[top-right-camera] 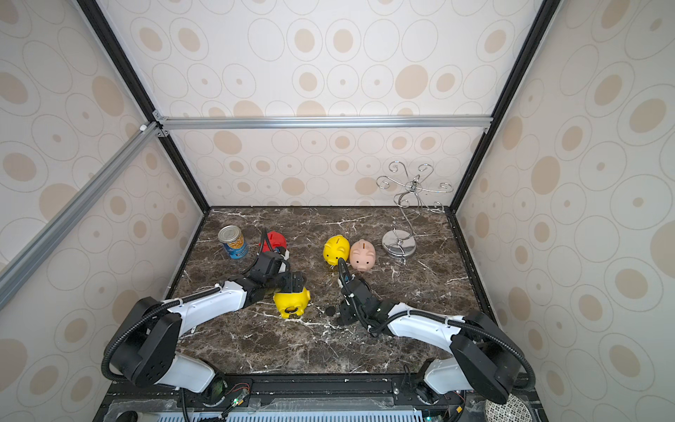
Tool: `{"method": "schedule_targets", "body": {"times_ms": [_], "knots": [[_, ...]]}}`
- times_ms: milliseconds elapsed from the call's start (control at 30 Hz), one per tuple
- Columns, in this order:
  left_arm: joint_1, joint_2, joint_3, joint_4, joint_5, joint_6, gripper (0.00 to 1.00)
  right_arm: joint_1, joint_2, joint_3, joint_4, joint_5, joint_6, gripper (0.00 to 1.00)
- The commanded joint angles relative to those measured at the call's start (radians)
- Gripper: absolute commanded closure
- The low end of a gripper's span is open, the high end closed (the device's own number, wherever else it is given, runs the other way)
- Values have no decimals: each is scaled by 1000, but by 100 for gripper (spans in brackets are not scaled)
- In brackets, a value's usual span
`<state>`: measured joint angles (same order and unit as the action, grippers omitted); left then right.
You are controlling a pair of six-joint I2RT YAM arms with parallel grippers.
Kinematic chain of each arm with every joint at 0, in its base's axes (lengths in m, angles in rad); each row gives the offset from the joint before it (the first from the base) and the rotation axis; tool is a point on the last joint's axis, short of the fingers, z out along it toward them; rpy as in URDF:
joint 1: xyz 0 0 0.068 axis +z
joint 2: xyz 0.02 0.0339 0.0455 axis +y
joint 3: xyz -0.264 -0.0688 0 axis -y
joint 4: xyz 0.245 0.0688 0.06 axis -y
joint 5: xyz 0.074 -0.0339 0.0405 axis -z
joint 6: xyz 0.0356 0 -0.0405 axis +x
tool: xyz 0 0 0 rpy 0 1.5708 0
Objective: Open piggy banks
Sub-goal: Place the lid at the center of the board.
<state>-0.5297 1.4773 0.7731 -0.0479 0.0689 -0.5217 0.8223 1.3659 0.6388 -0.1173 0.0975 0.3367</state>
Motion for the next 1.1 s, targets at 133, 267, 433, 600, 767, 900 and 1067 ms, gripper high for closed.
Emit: {"method": "schedule_targets", "body": {"times_ms": [133, 267, 433, 600, 767, 900, 1067], "knots": [[-1, -57, -20, -18, 5, -15, 2, -37, 88, 95, -232, -116, 49, 98], [0, -84, -32, -16, 4, -17, 0, -36, 86, 114, -237, -73, 53, 90], [-1, -116, -35, -22, 12, -15, 0, -35, 61, 152, -281, -46, 53, 76], [-1, -169, -65, -14, -35, -35, 0, 45, -7, 200, -318, -1, 32, 73], [33, -257, -143, 13, -131, -131, 0, 190, 45, 234, -163, -74, 32, 59], [91, -336, -191, 18, -153, -183, 0, 235, 193, 360, -147, -107, 6, 49], [126, -426, -225, -7, -158, -191, 0, 235, 288, 461, -145, -6, -14, 34]]}}
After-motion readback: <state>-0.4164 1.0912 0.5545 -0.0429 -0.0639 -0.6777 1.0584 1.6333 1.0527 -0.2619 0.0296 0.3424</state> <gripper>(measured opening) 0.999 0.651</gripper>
